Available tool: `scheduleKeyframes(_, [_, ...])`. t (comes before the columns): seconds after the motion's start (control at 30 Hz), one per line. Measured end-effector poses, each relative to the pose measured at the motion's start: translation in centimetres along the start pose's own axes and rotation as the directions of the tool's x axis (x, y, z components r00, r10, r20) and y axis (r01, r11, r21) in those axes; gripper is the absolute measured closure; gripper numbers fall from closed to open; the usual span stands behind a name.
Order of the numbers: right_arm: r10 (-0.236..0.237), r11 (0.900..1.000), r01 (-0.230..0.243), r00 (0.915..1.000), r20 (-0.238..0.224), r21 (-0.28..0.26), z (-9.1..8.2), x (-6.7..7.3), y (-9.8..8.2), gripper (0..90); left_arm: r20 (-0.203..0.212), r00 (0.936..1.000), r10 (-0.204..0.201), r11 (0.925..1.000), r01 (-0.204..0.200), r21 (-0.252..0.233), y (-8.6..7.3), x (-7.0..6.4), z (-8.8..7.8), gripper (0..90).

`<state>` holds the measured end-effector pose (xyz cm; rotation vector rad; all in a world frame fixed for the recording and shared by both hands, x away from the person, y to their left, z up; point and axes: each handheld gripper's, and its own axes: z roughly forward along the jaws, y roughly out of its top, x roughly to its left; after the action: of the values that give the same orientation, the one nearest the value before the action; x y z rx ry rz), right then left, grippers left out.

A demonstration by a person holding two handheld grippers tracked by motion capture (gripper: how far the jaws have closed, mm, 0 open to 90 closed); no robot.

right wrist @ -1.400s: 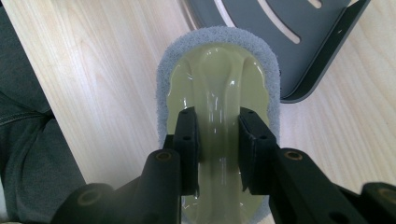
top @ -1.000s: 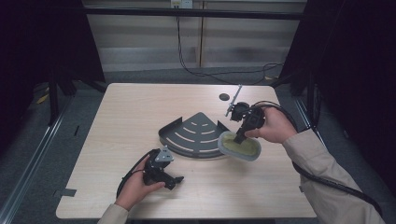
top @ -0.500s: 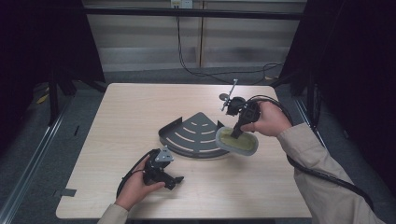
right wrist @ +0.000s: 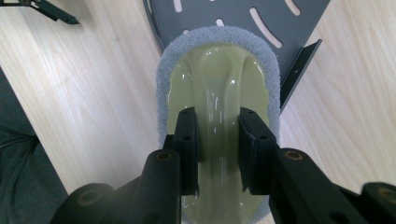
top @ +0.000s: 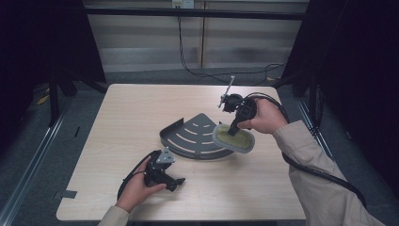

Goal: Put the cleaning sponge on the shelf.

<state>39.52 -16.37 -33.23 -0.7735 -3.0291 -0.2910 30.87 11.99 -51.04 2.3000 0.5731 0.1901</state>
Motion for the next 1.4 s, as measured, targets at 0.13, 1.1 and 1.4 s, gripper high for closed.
scheduleKeyframes(0.13, [0.007, 1.0, -0.007, 1.0, 0.004, -0.004, 0.0, -0.2, 0.2, 71.2, 0.0, 1.0, -0.001, 1.0, 0.001, 0.0, 0.0, 0.0, 0.0, 0.0])
scheduleKeyframes(1.1, [0.04, 0.999, -0.04, 0.999, 0.021, -0.002, 0.8, -1.8, 3.4, 71.2, 0.003, 1.0, 0.0, 1.0, 0.0, -0.001, 0.0, 0.0, 0.0, 0.0])
scheduleKeyframes(1.4, [0.041, 0.999, -0.041, 0.9988, 0.027, -0.001, 1.5, -1.9, 4.3, 71.2, 0.003, 1.0, 0.0, 1.0, 0.0, -0.001, 0.0, 0.0, 0.0, 0.0])
